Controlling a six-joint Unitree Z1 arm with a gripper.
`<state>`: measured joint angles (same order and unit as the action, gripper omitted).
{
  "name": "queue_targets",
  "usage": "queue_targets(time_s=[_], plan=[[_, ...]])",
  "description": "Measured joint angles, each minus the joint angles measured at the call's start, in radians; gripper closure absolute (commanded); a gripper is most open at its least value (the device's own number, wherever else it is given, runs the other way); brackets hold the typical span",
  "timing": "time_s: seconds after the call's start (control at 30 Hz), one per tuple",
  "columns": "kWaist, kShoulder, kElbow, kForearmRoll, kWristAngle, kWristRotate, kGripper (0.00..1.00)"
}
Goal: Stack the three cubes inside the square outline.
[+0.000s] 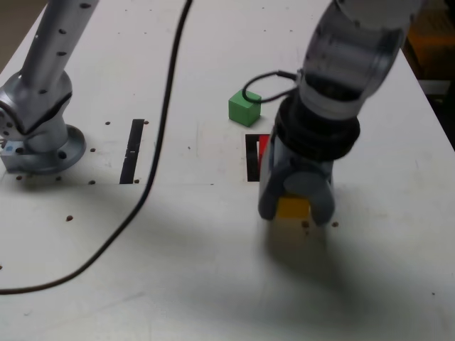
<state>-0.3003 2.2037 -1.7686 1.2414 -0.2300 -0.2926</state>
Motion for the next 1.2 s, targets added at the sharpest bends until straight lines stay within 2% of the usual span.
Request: queue_targets(time_s=[0.37, 0.53, 0.7, 0.9, 1.2], plan=[[0.041, -0.095, -0.061, 0.157, 0.078, -0.028, 0.77], [0.086, -0.113, -0.077, 0.192, 0.093, -0.014, 0.77], [0.137, -0.112, -0.062, 0.192, 0.093, 0.023, 0.77], [0.189, -0.082, -0.02, 0.15, 0.087, 0.084, 0.77], [0.219, -0.069, 0.036, 0.095, 0.07, 0.131, 0.77]])
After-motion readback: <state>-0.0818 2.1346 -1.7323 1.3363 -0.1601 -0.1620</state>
